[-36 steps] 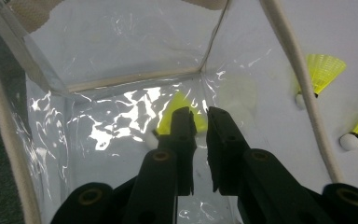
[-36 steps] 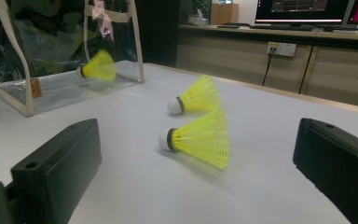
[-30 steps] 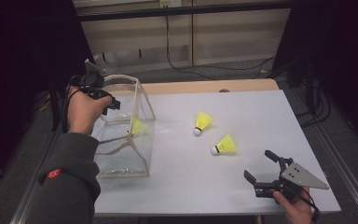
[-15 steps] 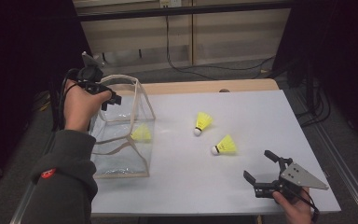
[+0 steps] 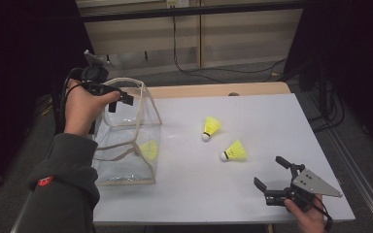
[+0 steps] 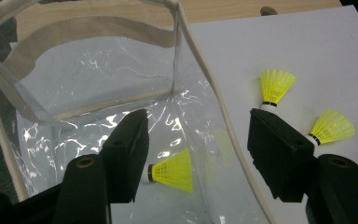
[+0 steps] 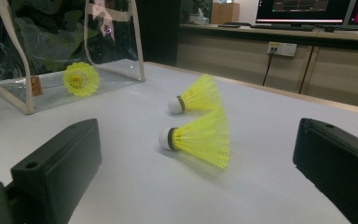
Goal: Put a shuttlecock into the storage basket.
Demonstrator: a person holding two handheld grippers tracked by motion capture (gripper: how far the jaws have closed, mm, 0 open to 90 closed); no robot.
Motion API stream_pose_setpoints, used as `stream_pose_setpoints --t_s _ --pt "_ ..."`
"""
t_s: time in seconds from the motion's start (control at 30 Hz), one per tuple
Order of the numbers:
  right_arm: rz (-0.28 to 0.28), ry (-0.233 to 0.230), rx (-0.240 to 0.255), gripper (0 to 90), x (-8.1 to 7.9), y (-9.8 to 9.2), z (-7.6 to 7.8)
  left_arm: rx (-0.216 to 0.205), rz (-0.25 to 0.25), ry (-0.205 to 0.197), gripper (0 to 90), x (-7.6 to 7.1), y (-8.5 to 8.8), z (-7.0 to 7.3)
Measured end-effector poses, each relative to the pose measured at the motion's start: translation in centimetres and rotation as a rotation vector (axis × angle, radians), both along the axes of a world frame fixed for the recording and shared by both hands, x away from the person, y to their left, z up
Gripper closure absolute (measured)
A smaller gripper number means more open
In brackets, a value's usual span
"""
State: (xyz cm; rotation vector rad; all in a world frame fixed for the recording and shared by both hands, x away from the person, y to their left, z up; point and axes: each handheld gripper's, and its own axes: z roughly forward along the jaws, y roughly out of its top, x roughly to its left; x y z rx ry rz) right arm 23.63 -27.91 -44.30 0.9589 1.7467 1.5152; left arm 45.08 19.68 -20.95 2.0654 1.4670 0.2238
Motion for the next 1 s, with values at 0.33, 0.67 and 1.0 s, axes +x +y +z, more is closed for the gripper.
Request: stream_pose_setpoints --t_s 0.33,0.67,1.0 --pt "0.004 0.001 -0.001 1.0 0.0 0.1 0.0 -0.006 -0.062 -0.004 28.3 -0.4 -0.8 0.7" --pt "0.004 0.0 -0.003 1.0 0.0 0.1 0.0 -0.018 -0.133 -0.006 22.3 -0.8 -1.9 1.3" --pt "0.004 -0.002 -0.005 1.0 0.0 0.1 0.0 -0.041 -0.186 -0.023 19.4 -1.0 -2.6 1.2"
